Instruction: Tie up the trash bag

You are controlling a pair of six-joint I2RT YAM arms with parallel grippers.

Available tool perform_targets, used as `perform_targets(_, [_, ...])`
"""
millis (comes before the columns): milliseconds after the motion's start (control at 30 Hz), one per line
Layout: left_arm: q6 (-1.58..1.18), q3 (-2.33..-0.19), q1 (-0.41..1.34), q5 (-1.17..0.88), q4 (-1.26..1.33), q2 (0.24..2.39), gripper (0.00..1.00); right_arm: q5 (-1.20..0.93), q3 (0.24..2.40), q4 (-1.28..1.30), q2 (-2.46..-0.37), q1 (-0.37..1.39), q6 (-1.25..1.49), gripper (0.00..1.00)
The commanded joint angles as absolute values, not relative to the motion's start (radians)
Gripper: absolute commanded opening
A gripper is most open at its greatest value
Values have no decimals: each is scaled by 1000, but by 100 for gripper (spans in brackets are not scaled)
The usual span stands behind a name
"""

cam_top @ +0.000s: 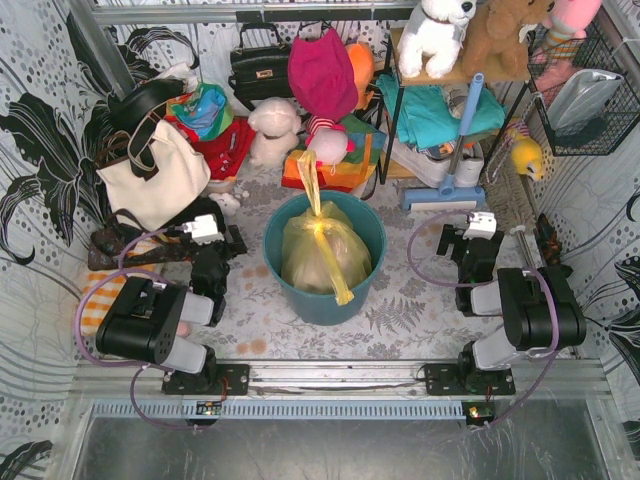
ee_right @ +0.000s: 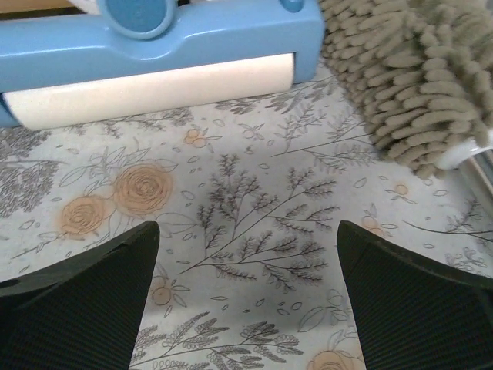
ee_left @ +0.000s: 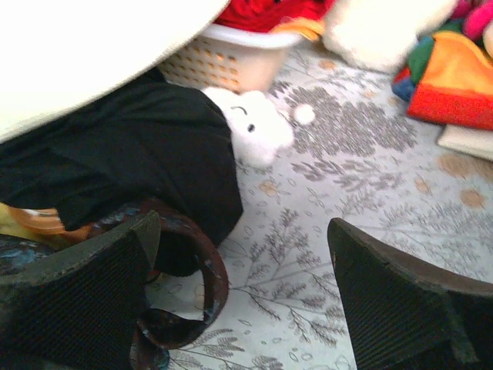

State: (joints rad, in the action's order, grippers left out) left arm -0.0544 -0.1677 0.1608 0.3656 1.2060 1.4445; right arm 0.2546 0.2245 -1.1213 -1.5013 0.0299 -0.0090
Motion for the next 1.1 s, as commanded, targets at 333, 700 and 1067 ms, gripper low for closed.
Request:
perform_targets(333, [-57, -168, 140, 279, 1295, 1467, 98, 203, 191, -1312, -1539, 27, -26, 97])
perform_targets(700, [-58, -168, 139, 276, 1293, 1467, 98, 201, 190, -1311, -1539, 26, -26, 97])
perform_targets(1067, [-57, -170, 139, 276, 1292, 1466, 98, 202, 190, -1311, -1539, 26, -25, 97])
